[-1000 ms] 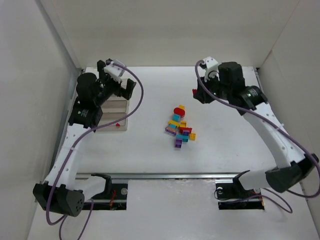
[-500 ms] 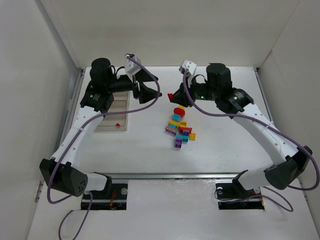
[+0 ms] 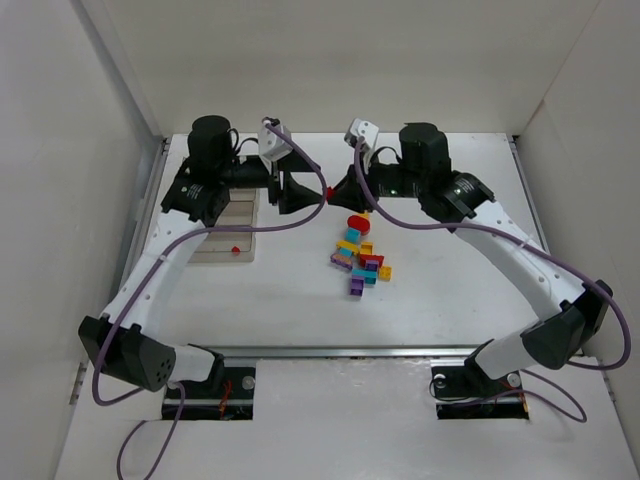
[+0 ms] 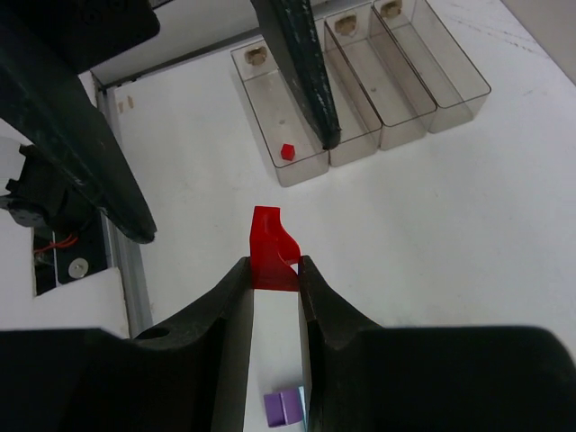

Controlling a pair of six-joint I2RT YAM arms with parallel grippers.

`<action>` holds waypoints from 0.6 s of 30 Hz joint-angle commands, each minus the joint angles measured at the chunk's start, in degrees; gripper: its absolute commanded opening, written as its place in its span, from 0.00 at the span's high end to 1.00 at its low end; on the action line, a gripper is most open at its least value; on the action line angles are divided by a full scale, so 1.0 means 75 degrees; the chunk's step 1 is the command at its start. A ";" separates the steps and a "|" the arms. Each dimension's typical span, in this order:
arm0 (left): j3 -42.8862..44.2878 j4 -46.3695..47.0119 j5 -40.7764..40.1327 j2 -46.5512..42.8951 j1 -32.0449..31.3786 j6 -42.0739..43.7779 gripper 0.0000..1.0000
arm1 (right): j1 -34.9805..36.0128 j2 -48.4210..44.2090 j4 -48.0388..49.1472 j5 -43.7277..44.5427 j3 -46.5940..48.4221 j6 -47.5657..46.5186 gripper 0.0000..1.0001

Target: Sort the legos into containers by color

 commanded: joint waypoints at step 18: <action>0.0299 -0.0953 0.0382 0.0234 -0.0106 0.0391 0.70 | 0.0320 -0.0174 0.0462 -0.0199 0.0349 -0.0119 1.00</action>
